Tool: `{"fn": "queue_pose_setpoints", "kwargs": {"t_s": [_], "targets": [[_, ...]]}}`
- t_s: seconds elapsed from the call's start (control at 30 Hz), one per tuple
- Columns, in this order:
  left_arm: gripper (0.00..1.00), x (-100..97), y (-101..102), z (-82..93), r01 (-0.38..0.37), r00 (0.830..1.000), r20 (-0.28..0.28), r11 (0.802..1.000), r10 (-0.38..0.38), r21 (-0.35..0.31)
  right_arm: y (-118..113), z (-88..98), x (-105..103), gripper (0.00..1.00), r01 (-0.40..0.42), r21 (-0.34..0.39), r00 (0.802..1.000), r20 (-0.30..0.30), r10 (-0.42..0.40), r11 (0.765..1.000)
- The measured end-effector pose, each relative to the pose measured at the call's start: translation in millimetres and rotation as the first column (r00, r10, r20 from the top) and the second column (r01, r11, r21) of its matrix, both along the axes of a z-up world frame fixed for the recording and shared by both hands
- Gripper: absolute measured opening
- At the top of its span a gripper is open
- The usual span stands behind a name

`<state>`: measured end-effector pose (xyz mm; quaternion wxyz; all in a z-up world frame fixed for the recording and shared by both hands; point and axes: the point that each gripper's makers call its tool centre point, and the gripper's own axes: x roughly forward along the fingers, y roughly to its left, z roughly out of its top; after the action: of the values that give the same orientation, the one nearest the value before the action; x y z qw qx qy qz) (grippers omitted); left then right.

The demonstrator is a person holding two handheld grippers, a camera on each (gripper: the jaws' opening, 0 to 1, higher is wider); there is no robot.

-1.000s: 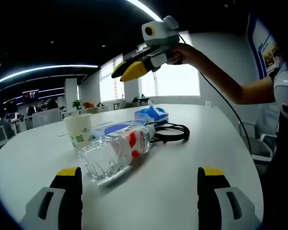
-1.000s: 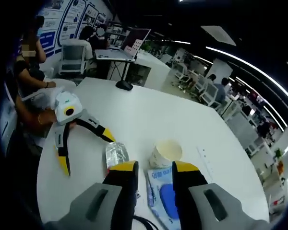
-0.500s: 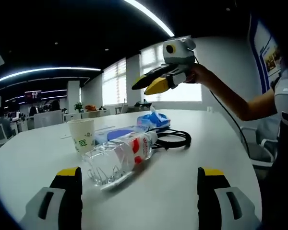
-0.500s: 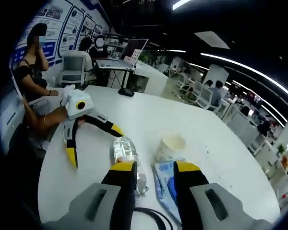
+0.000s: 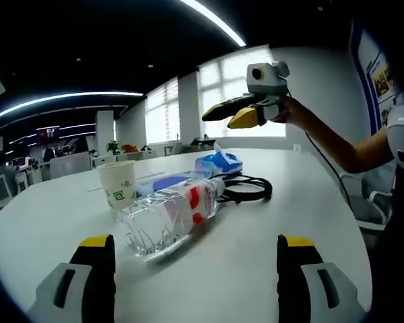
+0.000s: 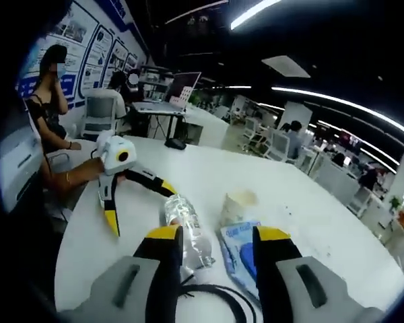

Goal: Arrange the tabletop items into an orderly group along one side of the table until the central work area is clear of visible clutter.

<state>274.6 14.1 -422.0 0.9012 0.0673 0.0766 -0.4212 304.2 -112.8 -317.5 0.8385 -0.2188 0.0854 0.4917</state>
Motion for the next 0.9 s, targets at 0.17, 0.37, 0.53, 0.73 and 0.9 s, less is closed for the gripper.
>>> {"fn": "queue_pose_setpoints", "kwargs": {"t_s": [0.17,0.37,0.53,0.73,0.9], "targets": [[1.0,0.8,1.2,-2.7,-0.006,1.0,-0.005,1.0,0.006,0.014,-15.5,-7.0,-5.0,0.45,0.049,0.034,0.999,0.012,-0.049,0.998],[1.0,5.2,5.4,0.9,-0.027,1.0,-0.01,1.0,0.026,-0.012,-34.8,-14.1,-8.0,0.44,0.089,0.088,0.996,-0.003,-0.089,0.992],[1.0,6.3,3.4,11.2,-0.02,1.0,0.004,0.998,0.02,-0.064,-46.4,-15.1,-15.0,0.44,0.109,0.118,0.994,0.001,-0.11,0.987],[1.0,16.3,6.0,15.1,-0.055,0.998,0.036,0.998,0.056,-0.033,-55.6,-16.6,-26.0,0.43,0.132,0.139,0.991,0.0,-0.133,0.981],[0.99,22.0,2.4,26.0,-0.067,0.996,0.054,0.996,0.069,-0.052,-62.5,-14.2,-35.9,0.43,0.152,0.176,0.988,0.002,-0.155,0.973]]}}
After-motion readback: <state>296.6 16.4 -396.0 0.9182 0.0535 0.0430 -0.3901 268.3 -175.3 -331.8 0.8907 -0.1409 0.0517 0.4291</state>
